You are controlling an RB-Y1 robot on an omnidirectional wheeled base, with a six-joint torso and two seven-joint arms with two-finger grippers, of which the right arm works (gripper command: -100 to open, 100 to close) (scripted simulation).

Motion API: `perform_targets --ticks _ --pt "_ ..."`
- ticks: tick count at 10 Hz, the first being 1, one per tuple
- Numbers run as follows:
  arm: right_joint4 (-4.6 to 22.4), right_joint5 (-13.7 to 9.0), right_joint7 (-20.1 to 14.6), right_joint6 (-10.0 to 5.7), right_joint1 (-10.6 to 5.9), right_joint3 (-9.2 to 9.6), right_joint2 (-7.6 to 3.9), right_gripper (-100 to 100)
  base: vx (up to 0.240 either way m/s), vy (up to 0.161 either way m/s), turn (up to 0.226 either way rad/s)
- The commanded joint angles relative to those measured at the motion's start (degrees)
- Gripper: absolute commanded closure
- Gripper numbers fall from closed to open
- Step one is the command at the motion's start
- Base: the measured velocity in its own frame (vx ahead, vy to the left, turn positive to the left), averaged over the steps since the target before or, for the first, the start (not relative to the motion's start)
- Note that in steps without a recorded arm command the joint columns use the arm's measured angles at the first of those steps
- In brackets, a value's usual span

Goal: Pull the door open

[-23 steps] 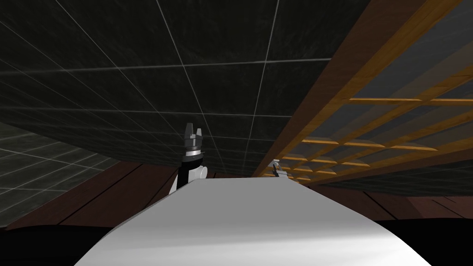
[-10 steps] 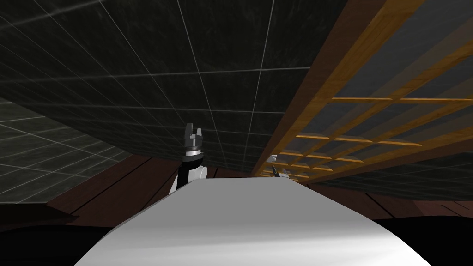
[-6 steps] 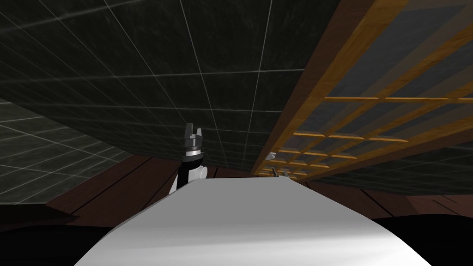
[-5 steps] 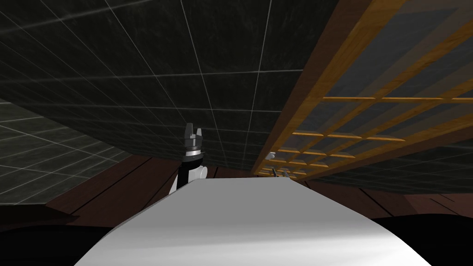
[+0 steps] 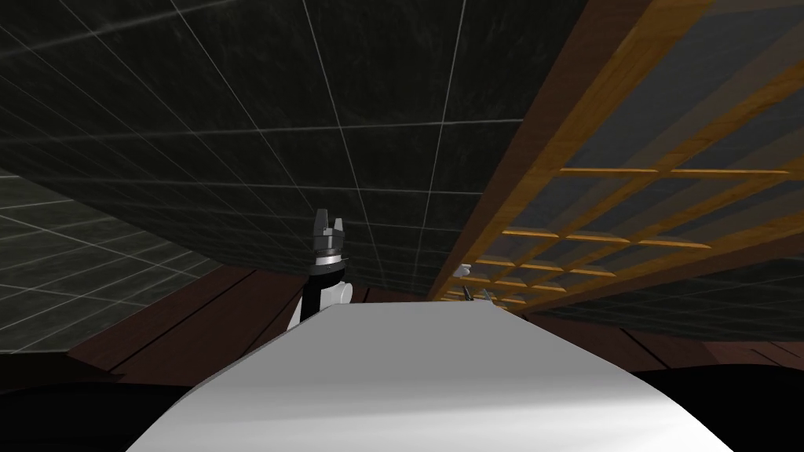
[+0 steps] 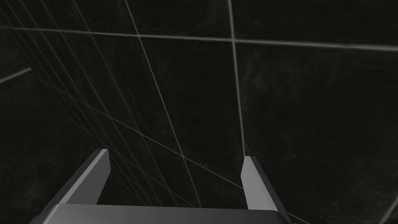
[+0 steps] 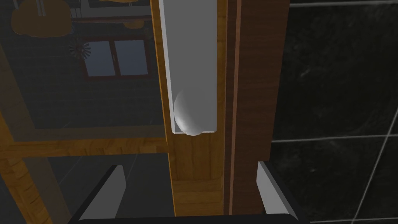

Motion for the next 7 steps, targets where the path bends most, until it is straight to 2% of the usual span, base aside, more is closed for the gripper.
perform_targets --ticks 1,4,5,6,7 --pt "-0.2 -0.1 0.1 0.89 -0.61 -0.05 0.01 -100 0.219 0.0 0.038" --pt "0.1 -0.4 0.4 1.94 -1.83 -0.2 0.02 -100 0.195 -0.039 0.018" --pt "-0.1 -0.3 0.3 1.62 -1.33 -0.07 0.15 -100 0.02 0.022 -0.034" --pt "-0.1 -0.3 0.3 1.62 -1.33 -0.07 0.15 100 -0.008 -0.003 0.023" --pt "-0.1 -0.3 0.3 1.62 -1.33 -0.07 0.15 100 -0.01 -0.016 0.006"
